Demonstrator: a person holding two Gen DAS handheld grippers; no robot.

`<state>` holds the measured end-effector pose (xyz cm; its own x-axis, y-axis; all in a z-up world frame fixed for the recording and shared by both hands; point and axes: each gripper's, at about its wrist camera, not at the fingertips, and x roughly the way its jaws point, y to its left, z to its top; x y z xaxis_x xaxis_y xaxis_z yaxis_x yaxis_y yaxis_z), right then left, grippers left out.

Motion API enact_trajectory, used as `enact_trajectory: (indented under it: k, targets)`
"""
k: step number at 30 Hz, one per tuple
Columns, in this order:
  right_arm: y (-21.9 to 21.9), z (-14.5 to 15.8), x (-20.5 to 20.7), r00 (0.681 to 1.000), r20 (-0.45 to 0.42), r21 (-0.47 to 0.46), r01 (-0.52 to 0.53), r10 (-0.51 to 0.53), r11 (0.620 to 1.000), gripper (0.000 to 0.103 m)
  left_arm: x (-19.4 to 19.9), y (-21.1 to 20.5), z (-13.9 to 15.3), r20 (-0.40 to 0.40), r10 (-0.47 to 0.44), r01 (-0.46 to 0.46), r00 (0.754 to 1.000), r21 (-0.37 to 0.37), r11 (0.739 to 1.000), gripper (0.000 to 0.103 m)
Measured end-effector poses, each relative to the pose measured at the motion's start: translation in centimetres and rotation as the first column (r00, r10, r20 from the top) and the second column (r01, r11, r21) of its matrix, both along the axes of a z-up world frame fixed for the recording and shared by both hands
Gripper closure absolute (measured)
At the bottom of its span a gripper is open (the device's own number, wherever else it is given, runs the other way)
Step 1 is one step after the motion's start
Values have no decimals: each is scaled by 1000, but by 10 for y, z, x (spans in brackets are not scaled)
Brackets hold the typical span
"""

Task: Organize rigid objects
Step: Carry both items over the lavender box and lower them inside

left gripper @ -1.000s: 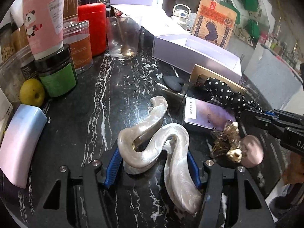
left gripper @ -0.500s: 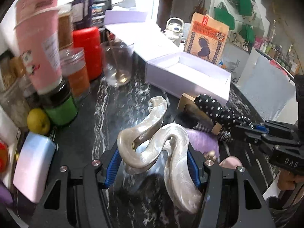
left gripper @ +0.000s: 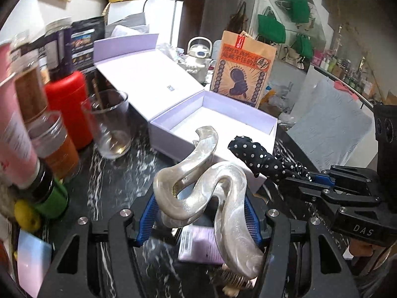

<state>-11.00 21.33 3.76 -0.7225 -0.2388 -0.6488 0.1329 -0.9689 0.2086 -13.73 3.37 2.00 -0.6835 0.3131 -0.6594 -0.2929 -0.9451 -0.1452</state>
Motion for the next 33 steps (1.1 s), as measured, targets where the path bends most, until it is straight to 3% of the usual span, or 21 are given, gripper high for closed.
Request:
enact_trajectory:
  k: [17, 33]
  targets:
    - [27, 50, -25, 997, -66, 39, 43, -40, 998, 85, -52, 26, 43, -53, -77, 76, 996, -22, 997, 43]
    - [67, 77, -61, 984, -87, 88, 164, -156, 983, 85, -98, 57, 75, -147, -153, 144, 977, -69, 987, 43]
